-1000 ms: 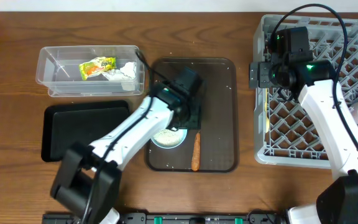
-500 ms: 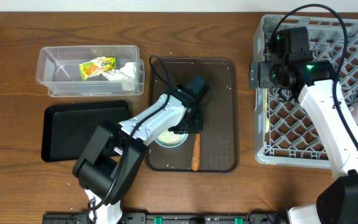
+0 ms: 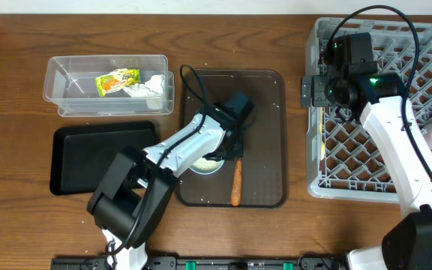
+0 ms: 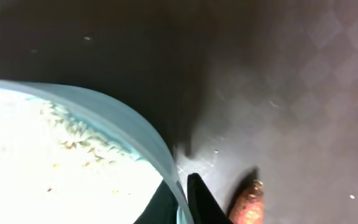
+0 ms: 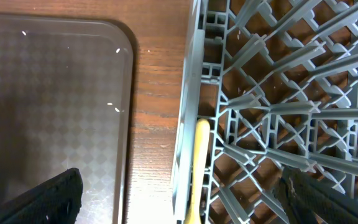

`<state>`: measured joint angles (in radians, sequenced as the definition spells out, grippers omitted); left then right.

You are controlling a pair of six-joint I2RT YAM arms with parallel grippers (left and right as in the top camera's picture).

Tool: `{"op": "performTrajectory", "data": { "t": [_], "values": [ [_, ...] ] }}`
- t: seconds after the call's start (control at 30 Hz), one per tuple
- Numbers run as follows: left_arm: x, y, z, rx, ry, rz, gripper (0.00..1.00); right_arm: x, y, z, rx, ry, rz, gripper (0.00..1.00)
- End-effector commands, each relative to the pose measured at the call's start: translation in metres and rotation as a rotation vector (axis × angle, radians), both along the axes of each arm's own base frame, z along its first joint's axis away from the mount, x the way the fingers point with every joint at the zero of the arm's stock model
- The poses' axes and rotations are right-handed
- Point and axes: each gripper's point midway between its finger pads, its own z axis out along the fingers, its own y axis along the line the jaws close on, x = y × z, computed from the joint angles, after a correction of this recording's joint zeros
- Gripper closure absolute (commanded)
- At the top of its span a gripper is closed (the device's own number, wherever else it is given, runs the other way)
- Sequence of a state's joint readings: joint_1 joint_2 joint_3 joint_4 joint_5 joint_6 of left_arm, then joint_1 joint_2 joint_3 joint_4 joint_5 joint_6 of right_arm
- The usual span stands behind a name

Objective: Sort waste into correct bins and load items into the dishwasher rack
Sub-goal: 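Lower the left gripper to the light-blue rice bowl and grasp its rim, then carry the bowl left and tip the rice onto the black tray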

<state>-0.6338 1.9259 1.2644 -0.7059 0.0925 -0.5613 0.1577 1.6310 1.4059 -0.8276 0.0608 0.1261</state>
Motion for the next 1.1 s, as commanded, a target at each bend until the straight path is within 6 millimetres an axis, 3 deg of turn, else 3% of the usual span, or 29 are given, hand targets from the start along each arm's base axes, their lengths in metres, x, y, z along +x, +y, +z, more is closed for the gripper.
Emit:
{"op": "performTrajectory", "data": {
  "t": [0.0,0.33,0.5,0.63,0.8,1.07],
  "values": [
    [0.004,0.006,-0.005,0.038,-0.011,-0.019,0.94,0.000,-0.003,0.000,-0.003,0.001,-0.021,0.01],
    [0.019,0.022,0.045,0.058,-0.130,-0.038,0.94,0.000,-0.005,0.000,-0.023,-0.001,-0.003,0.01],
    [0.030,0.046,0.080,0.025,-0.189,0.034,0.94,0.000,-0.007,0.000,-0.023,-0.001,-0.007,0.01],
    [0.038,0.079,0.106,0.013,-0.231,0.103,0.94,0.000,-0.007,0.000,-0.032,-0.001,0.007,0.01],
    [0.042,0.117,0.113,-0.064,-0.180,0.233,0.94,0.000,-0.007,0.000,-0.032,-0.001,0.007,0.01],
    [0.046,0.157,0.111,-0.335,-0.099,0.314,0.94,0.000,-0.008,0.000,-0.032,0.000,0.007,0.01]
  ]
}}
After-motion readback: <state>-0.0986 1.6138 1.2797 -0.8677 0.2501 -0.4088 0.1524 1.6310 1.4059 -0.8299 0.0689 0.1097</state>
